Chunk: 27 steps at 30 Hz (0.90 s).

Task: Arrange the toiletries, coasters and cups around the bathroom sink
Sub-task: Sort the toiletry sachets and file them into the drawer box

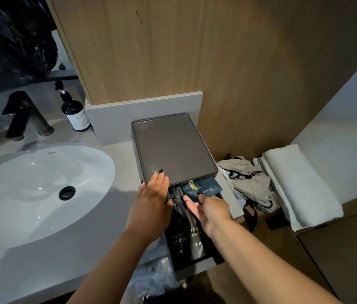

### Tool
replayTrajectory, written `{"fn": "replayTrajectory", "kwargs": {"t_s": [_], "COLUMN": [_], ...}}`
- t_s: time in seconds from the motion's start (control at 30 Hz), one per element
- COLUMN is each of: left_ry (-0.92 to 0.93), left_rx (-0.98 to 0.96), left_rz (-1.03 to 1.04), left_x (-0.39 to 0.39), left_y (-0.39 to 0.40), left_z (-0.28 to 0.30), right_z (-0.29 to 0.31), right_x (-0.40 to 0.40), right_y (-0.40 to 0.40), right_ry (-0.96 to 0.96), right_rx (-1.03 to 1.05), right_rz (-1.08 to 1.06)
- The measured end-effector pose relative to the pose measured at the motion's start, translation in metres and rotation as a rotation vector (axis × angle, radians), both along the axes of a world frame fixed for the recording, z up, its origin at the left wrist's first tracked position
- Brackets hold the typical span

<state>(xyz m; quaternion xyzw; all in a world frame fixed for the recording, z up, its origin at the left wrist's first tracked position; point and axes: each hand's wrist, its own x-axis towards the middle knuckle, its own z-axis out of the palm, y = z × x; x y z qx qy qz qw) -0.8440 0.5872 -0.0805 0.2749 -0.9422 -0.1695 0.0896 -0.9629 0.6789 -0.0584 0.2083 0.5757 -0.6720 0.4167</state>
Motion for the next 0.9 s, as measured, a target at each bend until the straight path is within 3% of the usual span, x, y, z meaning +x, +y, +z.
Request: {"fn": "replayTrajectory", "kwargs": {"t_s": [0.2,0.37,0.5,0.77,0.83,0.9], "left_ry": [-0.021,0.005,0.059,-0.212,-0.220,-0.227], "left_rx": [-0.012,-0.002,-0.051,-0.003,0.000,-0.011], "left_rz": [-0.036,-0.051,-0.020,0.074,0.095,0.102], "left_x": [0.002,0.004,0.005,-0.004,-0.008,-0.011], "left_y": [-0.003,-0.003,-0.004,0.012,0.013,0.014], "left_z": [-0.001,-0.007,-0.009,0.000,0.000,0.000], "right_z": [-0.011,-0.006,-0.007,-0.005,0.000,0.001], "right_x": [-0.005,-0.005,-0.002,-0.001,0.001,0.003], "right_y": [-0.005,0.000,0.000,0.004,0.008,0.015], "right_ry": [0.021,0.062,0.094,0.126,0.176,0.384], "right_rx": [0.046,0.131,0.201,0.287,0.290,0.335], "right_rz": [0.016,0.265,0.331,0.418,0.417,0.455]}}
